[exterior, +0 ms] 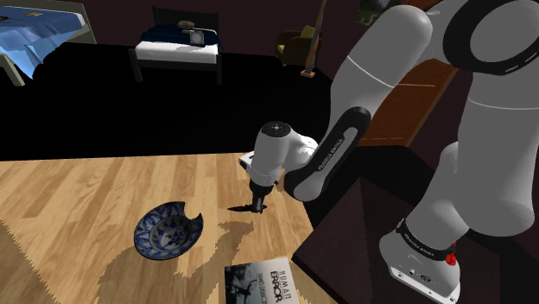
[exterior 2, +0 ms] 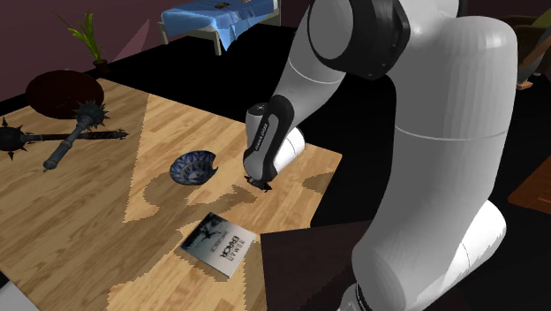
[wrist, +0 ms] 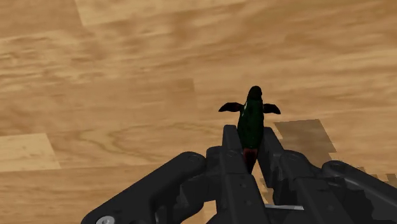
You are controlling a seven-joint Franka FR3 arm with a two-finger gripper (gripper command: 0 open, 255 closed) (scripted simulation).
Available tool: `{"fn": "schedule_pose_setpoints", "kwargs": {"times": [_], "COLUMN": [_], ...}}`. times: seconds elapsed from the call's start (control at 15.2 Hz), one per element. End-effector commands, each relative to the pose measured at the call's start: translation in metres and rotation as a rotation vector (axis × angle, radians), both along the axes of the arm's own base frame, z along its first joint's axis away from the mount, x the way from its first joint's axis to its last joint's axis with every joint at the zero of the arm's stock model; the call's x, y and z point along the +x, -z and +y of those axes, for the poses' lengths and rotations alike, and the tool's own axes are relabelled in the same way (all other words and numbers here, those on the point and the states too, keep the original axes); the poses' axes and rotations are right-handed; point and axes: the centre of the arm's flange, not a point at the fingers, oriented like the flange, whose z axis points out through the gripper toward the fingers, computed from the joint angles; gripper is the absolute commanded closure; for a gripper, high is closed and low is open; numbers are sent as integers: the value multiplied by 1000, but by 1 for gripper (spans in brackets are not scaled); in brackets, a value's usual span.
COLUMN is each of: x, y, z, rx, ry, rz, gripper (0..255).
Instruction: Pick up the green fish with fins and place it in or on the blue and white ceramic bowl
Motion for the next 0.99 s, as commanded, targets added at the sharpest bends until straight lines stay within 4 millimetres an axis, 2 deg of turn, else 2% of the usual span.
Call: {"fn": "schedule_pose_setpoints", "kwargs": {"times": [0.0, 0.92], "x": [-1, -1], "y": [-10, -84], "z": [-1, -1], "rx": [0, 0], "ry": [0, 0], "rz": [0, 0], "gripper": [255, 255]}}
